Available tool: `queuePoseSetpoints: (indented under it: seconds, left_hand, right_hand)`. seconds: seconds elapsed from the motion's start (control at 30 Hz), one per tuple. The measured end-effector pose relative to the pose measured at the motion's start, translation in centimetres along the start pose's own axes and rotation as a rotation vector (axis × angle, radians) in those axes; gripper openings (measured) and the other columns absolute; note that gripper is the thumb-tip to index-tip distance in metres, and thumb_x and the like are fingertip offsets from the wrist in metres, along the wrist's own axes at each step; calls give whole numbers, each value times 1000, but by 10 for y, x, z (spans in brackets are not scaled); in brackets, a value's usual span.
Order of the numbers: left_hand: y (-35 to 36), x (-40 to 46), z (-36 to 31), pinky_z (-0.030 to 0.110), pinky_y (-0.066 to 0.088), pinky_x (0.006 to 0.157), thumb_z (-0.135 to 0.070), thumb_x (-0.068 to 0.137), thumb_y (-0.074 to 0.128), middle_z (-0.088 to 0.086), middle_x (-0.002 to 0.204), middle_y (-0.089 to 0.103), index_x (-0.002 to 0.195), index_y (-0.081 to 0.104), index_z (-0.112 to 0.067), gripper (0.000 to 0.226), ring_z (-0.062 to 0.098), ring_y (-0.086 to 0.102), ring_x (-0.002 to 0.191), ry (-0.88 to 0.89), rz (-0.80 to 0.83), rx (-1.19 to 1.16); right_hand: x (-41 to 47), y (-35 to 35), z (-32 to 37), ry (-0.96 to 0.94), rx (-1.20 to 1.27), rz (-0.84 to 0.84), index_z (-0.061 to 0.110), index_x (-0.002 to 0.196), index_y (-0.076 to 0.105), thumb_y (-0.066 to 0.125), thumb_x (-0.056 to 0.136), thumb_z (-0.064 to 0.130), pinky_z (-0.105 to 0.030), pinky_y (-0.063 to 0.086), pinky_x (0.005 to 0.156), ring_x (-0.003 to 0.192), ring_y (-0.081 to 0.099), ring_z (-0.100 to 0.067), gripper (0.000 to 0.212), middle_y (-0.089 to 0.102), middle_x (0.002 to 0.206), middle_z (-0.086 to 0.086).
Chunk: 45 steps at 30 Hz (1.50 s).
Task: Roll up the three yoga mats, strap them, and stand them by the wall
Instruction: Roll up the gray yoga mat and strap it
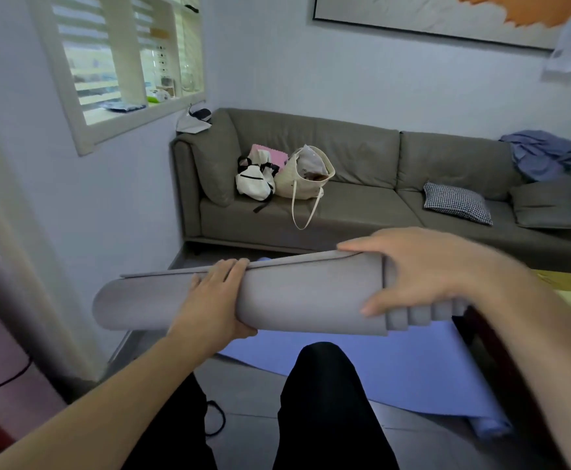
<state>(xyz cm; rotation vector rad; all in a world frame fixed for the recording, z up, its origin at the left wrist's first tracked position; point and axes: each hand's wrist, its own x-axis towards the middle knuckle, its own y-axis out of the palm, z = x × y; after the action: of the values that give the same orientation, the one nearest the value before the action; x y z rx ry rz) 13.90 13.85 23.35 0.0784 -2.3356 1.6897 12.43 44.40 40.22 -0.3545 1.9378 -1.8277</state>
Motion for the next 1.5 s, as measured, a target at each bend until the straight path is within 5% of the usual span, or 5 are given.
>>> queuePoseSetpoints:
  seconds: [0.23,0.47,0.83,1.03,1.5]
  left_hand:
    - [0,5,1,35,34,118,-45,54,100,-12,159,37,159,32,-27,127,16,39,142,7,29,-225]
    - [16,2,9,38,53,90,-45,45,90,-19,129,34,128,38,-32,99,16,54,107,16,66,-278]
    - [38,1,-10,32,45,72,-46,51,94,-14,135,42,147,20,-47,121,15,54,104,10,93,-321]
    - [68,8,-6,49,55,90,-58,44,91,-9,136,49,149,21,-45,127,21,56,120,-29,120,-494]
    - [139,44,28,34,53,93,-68,41,89,-19,124,56,139,42,-35,114,5,57,114,-145,176,-603]
  right_hand:
    - [-25,-12,-33,-83,367,-123,70,137,51,88,51,77,-33,39,119,133,46,16,94,51,140,45]
    - [-13,-8,-15,-130,410,-245,48,122,74,90,52,69,-38,50,110,118,62,10,75,70,119,35]
    - [28,-15,46,1,241,-204,48,111,78,94,50,63,-31,56,94,105,65,4,65,71,105,31]
    - [84,24,80,26,81,-155,43,111,76,88,51,62,-35,59,80,98,69,-13,64,73,103,22]
    - [201,136,94,66,17,38,28,95,75,73,68,46,-28,54,68,80,69,-22,33,73,86,8]
